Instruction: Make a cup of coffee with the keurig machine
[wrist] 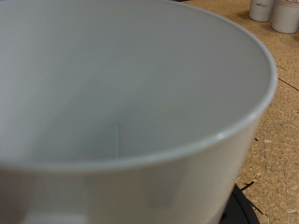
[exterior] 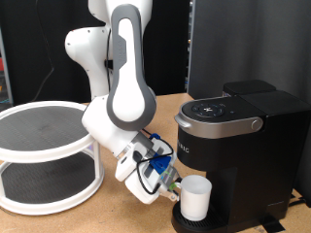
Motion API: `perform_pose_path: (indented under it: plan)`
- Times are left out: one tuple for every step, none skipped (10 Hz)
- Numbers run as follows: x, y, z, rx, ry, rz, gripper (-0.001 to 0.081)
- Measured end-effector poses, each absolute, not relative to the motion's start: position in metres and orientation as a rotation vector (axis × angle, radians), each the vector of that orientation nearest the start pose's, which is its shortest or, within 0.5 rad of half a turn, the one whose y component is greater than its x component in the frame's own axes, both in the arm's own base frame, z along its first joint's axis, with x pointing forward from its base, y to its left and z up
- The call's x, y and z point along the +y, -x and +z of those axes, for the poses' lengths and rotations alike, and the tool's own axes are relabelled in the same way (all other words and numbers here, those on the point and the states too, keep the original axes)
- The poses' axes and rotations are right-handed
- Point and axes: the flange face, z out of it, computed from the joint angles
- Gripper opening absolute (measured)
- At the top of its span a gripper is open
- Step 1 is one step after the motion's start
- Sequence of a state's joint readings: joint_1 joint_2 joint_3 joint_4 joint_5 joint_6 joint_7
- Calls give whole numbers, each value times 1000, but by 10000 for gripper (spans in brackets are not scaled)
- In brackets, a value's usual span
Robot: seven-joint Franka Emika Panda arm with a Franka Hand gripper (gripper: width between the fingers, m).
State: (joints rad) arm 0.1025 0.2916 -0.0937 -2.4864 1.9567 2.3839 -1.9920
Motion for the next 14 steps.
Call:
perform_pose_path:
  plan:
    - [11, -436, 155, -235, 2332, -808, 502]
    - [13, -435, 155, -243, 2315, -805, 502]
    - [14, -433, 158, -251, 2294, -802, 685]
    - [16, -431, 163, -258, 2271, -799, 769]
    - [16, -428, 170, -257, 2260, -794, 769]
    - [15, -425, 178, -249, 2254, -794, 800]
    - [12, -421, 186, -235, 2252, -790, 800]
    - [7, -418, 193, -209, 2264, -780, 800]
    - [1, -415, 198, -181, 2285, -759, 800]
    - [-8, -411, 200, -154, 2310, -732, 800]
    - [-17, -407, 200, -136, 2329, -709, 800]
    - [-26, -404, 199, -128, 2341, -693, 800]
    - [-35, -401, 199, -129, 2348, -683, 800]
    - [-43, -399, 200, -135, 2341, -674, 800]
